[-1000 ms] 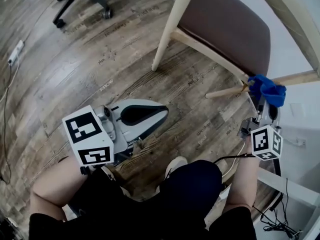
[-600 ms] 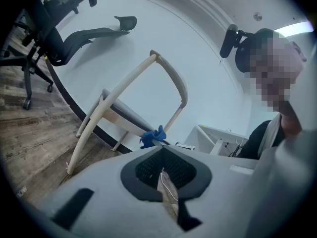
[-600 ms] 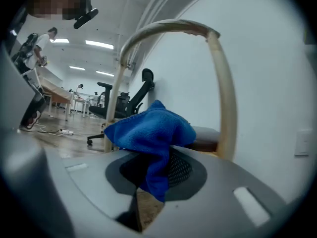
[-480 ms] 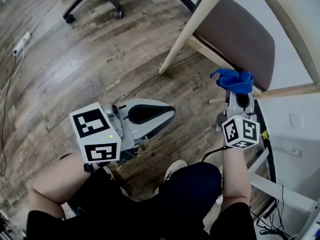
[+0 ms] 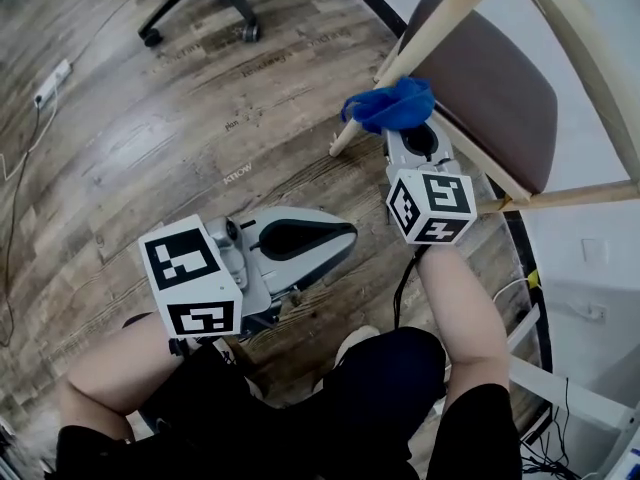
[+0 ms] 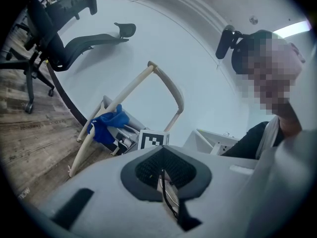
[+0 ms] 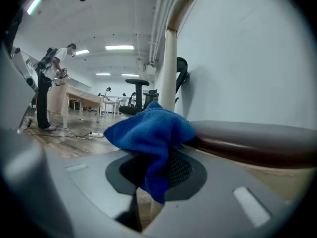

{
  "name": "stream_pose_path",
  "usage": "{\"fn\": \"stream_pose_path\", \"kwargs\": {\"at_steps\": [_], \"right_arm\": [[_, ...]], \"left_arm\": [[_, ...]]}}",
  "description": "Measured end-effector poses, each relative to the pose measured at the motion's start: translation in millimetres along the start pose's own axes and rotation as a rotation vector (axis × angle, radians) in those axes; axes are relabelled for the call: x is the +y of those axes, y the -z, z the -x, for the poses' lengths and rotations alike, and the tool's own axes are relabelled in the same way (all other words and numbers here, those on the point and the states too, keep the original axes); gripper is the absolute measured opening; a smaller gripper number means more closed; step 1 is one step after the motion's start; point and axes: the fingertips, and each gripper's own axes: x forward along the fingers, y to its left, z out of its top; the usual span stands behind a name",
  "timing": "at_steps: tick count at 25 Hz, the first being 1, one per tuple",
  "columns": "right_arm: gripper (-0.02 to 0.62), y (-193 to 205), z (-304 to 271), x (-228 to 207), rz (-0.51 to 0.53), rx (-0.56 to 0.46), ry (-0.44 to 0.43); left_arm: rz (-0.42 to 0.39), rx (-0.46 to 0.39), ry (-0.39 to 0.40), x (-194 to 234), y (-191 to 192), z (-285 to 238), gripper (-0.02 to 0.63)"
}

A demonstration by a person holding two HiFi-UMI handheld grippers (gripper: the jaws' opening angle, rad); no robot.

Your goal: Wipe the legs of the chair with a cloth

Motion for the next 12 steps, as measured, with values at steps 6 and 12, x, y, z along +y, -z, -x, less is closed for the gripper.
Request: {"fn": "stream_pose_path", "kwargs": {"at_steps": [6,12], "right_arm": [[0.081,-10.1,-6.5,4.8,-0.049,0.011,0.033],[0.083,-76.8,2.2,3.1,-0.070,-0.073,0.055]], "left_arm": [[-0.042,0.015,-0.011,-1.0,0.7,3.9,0.005],[-0.039,0.023,-0.008,1.3,2.7,6.7,0.005]]}}
